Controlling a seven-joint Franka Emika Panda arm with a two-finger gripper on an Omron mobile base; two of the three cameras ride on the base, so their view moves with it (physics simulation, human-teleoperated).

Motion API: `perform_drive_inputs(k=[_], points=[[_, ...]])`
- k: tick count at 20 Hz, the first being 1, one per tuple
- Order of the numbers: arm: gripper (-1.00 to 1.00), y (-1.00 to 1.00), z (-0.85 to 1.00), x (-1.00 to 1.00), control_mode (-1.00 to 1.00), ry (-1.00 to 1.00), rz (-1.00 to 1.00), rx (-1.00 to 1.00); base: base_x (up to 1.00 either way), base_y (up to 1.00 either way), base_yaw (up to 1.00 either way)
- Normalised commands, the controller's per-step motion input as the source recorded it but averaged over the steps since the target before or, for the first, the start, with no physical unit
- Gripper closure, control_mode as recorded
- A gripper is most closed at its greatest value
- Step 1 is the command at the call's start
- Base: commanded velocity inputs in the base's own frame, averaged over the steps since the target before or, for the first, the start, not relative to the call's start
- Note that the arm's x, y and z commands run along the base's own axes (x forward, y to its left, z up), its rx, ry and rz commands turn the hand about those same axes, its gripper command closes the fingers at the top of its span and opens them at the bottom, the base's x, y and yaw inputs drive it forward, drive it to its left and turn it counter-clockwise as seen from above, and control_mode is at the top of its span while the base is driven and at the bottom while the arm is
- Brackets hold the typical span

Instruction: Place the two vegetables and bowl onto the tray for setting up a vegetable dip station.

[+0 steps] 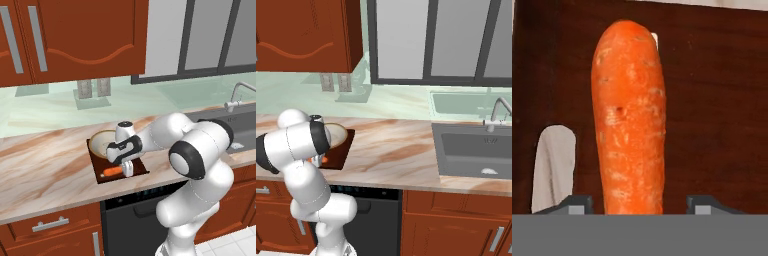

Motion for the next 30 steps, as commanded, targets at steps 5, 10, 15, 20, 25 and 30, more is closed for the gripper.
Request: perform_drive_inputs(k=[5,10,15,20,25,30], points=[[-1.00,-0.02,0.05,-0.03,-1.00,0.00,-0.01,0.00,0.00,0.00,0.00],[-1.00,-0.01,0.13,-0.06,-1.00,0.01,-0.03,0.00,0.00,0.00,0.00],[-1.00,0.00,0.22,-0.10,-1.00,0.01,-0.05,0.00,0.00,0.00,0.00],[-1.00,0.00,0.22,-0.14,-1.00,0.03,-0.05,0.00,0.00,0.00,0.00],[-1.00,0.00,0.24,-0.20,-1.00,0.03,-0.08,0.00,0.00,0.00,0.00],[-1.00,0.00,0.24,-0.25,-1.00,0.04,-0.17,0.00,0.00,0.00,0.00]])
